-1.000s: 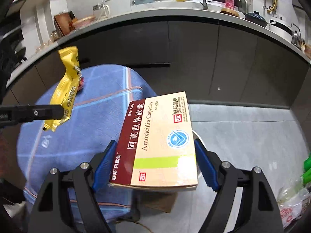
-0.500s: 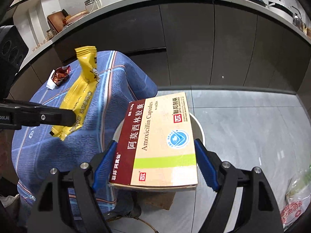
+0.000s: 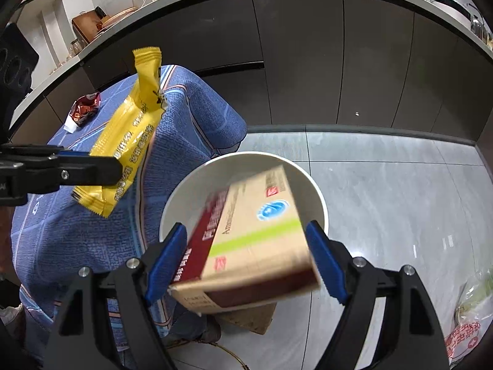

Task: Collect trash
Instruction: 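Open both tools to drop the wrapper and box into the bin, then move both open tools back over the table toward the red wrapper and tissue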

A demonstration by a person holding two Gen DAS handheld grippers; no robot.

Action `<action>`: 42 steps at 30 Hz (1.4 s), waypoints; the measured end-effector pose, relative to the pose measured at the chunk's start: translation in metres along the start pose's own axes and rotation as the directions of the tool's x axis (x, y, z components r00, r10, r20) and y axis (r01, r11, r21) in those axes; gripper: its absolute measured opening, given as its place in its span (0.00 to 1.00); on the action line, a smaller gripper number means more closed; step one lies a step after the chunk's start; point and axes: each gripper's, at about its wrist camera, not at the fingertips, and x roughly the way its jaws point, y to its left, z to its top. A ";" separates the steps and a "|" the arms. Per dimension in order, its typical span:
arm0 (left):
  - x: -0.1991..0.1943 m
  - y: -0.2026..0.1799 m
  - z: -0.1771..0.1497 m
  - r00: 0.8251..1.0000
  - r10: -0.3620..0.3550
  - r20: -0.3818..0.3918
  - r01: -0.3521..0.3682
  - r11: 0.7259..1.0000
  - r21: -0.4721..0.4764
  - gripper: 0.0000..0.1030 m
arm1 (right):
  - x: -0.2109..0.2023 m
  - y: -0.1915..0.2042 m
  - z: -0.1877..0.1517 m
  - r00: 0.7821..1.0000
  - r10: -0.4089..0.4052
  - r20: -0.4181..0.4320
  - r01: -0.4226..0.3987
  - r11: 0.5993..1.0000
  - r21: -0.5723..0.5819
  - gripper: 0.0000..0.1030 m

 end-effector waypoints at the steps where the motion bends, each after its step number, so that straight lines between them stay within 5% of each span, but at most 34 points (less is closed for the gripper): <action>1: 0.000 -0.001 0.002 1.000 0.011 0.009 -0.011 1.000 0.005 0.31 | 0.002 0.000 0.001 1.000 -0.002 -0.001 0.002 1.000 -0.005 0.78; 4: -0.004 -0.005 0.005 0.999 0.028 0.041 -0.029 1.000 0.010 0.47 | 0.002 0.001 0.001 1.000 -0.009 0.008 0.009 1.000 -0.021 0.90; 15: -0.024 0.007 0.005 0.984 0.108 0.142 -0.103 0.994 -0.036 0.89 | 0.002 0.003 0.000 1.000 -0.023 0.009 0.024 0.999 -0.040 0.97; 42: -0.107 0.036 -0.027 0.950 0.210 0.233 -0.173 0.970 -0.169 0.92 | -0.046 0.048 0.019 0.997 0.009 0.082 0.000 0.994 -0.114 0.97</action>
